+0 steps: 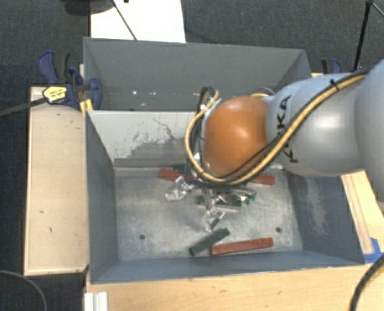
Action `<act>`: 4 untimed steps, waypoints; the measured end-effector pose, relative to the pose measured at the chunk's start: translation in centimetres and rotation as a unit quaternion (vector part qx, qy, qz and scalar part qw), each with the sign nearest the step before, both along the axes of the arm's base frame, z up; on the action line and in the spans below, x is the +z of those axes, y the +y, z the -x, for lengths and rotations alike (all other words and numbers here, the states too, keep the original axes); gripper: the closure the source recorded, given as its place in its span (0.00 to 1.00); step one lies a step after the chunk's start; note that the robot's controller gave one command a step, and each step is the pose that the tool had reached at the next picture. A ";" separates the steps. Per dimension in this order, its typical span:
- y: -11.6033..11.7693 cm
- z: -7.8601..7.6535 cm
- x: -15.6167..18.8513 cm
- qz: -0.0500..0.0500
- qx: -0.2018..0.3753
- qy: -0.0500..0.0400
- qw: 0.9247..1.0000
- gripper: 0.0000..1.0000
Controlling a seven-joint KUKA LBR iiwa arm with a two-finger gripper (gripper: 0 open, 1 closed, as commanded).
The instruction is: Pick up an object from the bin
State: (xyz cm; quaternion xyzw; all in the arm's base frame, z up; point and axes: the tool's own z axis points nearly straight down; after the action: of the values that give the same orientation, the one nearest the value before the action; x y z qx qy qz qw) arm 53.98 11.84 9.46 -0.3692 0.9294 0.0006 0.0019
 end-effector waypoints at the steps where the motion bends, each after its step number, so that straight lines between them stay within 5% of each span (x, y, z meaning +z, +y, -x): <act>1: -3.3 0.7 1.1 0.001 0.072 0.001 0.997 0.00; 2: -3.9 3.4 1.1 0.002 0.157 0.001 0.988 0.00; 3: -1.5 5.1 -2.1 0.000 0.309 -0.004 0.951 1.00; 4: -1.5 5.1 -2.1 0.000 0.309 -0.004 0.951 1.00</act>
Offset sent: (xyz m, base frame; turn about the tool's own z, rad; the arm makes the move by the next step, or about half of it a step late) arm -0.0544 -0.0323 0.0107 -0.3984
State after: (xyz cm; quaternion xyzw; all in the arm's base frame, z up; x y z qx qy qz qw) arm 48.84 10.32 7.35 -0.6381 0.7699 -0.0004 0.0057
